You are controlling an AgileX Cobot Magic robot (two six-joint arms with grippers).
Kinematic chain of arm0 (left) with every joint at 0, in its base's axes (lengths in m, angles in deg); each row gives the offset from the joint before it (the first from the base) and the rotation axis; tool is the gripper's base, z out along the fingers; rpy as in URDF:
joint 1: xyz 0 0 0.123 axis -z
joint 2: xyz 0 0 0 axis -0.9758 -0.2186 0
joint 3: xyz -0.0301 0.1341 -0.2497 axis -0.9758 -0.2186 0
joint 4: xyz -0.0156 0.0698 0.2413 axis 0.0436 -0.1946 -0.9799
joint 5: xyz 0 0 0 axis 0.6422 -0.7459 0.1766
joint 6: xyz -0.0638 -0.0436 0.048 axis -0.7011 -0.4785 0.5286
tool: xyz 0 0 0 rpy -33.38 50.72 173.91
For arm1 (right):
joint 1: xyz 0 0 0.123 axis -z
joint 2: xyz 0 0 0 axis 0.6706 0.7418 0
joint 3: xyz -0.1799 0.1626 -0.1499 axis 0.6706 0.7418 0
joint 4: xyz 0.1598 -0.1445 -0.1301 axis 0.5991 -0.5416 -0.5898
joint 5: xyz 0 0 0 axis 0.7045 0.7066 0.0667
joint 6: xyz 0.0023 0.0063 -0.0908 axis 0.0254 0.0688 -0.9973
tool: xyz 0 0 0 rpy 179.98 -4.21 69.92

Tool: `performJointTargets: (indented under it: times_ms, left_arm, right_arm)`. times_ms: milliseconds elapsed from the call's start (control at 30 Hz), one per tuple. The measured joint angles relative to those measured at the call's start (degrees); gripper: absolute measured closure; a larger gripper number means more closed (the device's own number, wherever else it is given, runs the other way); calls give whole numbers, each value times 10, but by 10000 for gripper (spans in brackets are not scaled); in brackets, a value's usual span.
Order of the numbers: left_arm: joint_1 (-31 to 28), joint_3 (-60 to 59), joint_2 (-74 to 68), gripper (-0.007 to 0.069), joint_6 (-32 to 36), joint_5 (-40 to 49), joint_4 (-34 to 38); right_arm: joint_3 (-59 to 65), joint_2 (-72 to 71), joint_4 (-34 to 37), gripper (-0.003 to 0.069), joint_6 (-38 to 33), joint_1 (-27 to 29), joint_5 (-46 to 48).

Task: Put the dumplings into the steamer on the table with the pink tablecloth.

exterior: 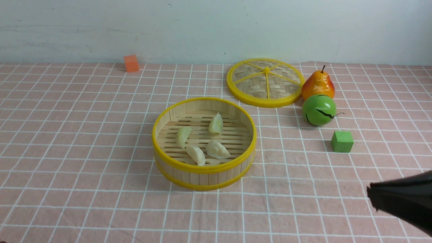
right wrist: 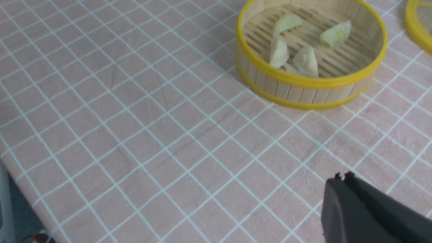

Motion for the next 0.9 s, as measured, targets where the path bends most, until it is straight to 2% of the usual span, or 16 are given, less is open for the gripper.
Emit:
performJointTargets:
  times_ms: [300, 500, 533, 567, 600, 633, 667, 733, 767, 800, 833, 900]
  left_arm:
    - [0, 0, 0, 550, 0, 0, 0]
    - [0, 0, 0, 542, 0, 0, 0]
    - [0, 0, 0, 540, -1, 0, 0]
    - [0, 0, 0, 539, -1, 0, 0]
    - [0, 0, 0, 536, -1, 0, 0]
    - [0, 0, 0, 536, -1, 0, 0]
    - [0, 0, 0, 533, -1, 0, 0]
    - [0, 0, 0, 533, -1, 0, 0]
    - [0, 0, 0, 533, -1, 0, 0]
    - [0, 0, 0, 533, -1, 0, 0]
    - [0, 0, 0, 533, -1, 0, 0]
    - [0, 0, 0, 533, -1, 0, 0]
  right_arm:
    - [3, -45, -26, 680, 0, 0, -1]
    - [65, -85, -6, 680, 1, 0, -118]
    - [114, -109, -5, 680, 1, 4, -187]
    - [127, -112, -5, 680, 1, 5, -195]
    - [186, -143, -6, 680, 7, 23, -266]
    - [200, -147, -6, 680, 9, 26, -274]
    - [256, -181, -6, 680, 29, 59, -330]
    - [310, -212, -15, 680, 65, 102, -361]
    - [335, -233, -29, 680, 87, 127, -370]
    - [339, -237, -33, 680, 91, 127, -371]
    - [371, -272, -68, 680, 129, 173, -371]
    - [400, -316, -117, 680, 179, 222, -349]
